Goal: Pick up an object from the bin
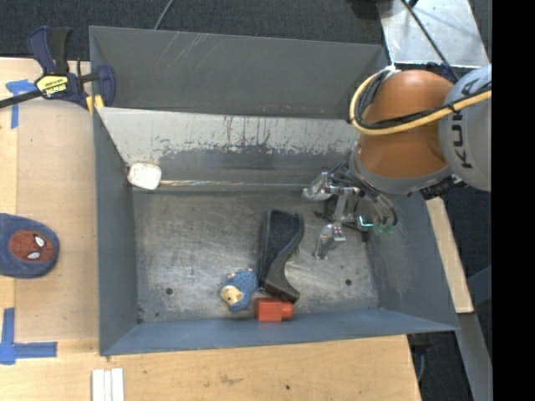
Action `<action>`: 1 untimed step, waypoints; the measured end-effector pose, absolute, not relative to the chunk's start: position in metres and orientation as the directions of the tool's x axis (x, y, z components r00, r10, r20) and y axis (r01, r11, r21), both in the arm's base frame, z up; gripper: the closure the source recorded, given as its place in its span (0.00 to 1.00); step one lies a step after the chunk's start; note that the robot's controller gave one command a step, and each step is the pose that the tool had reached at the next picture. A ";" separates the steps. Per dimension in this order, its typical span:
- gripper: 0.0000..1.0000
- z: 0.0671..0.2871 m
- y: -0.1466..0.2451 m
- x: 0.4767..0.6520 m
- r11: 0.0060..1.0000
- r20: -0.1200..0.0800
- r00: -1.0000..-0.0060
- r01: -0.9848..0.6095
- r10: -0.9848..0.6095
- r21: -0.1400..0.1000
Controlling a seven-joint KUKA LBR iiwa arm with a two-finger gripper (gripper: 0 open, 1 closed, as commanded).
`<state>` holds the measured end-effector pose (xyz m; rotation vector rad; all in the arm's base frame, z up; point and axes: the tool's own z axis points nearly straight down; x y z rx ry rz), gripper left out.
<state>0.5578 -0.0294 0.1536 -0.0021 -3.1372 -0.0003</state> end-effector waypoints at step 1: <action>0.00 0.100 0.005 0.578 0.986 -0.001 -0.986 0.164 0.164 -0.007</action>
Offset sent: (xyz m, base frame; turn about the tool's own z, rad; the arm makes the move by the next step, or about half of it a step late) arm 0.0238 0.0539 -0.0823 0.1957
